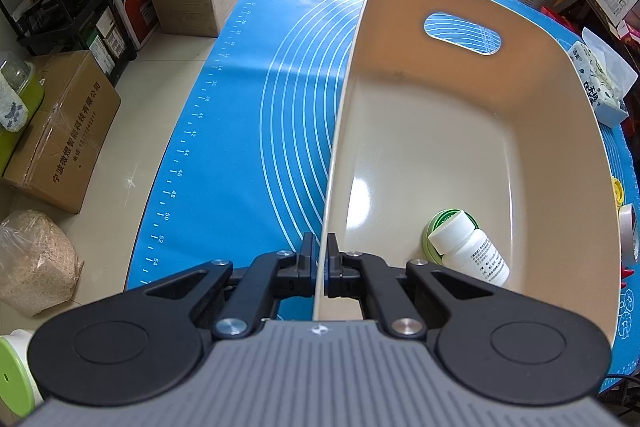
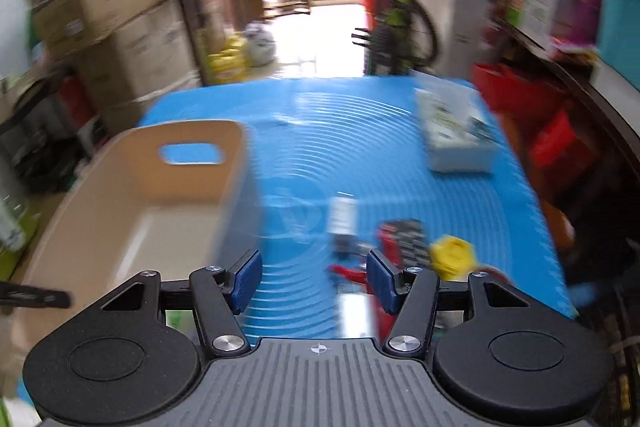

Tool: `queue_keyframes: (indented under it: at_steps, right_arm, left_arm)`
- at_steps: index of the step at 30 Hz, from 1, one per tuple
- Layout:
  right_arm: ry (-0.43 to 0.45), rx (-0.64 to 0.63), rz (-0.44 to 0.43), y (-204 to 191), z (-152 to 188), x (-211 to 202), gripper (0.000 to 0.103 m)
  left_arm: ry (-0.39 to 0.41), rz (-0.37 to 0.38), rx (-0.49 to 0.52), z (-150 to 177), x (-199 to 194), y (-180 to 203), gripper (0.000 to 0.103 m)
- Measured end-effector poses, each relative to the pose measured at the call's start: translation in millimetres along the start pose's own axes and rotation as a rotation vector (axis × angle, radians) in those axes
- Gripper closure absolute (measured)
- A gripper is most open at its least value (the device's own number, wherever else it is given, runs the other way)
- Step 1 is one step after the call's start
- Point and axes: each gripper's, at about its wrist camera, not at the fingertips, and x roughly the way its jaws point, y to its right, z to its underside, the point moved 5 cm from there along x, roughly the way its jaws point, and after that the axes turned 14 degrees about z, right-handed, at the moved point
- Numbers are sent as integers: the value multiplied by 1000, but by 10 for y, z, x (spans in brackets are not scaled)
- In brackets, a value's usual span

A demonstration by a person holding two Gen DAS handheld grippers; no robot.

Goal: Organize rigid objects
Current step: 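Move the right tool to the white-and-red tape roll and grasp it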

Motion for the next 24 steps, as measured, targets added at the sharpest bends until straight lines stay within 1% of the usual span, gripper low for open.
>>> queue_keyframes:
  at_steps: [7, 13, 18, 24]
  right_arm:
    - [-69, 28, 101, 494, 265, 339, 38]
    - [-97, 25, 150, 730, 411, 561, 42]
    - [-101, 5, 134, 787, 480, 674, 45]
    - [-145, -20, 113, 735, 559, 767, 48]
  left_arm:
    - [0, 2, -1, -2, -1, -12, 98]
    - [0, 3, -2, -4, -1, -11, 98]
    - [1, 3, -3, -2, -1, -10, 98]
    - [0, 2, -1, -4, -2, -13, 98]
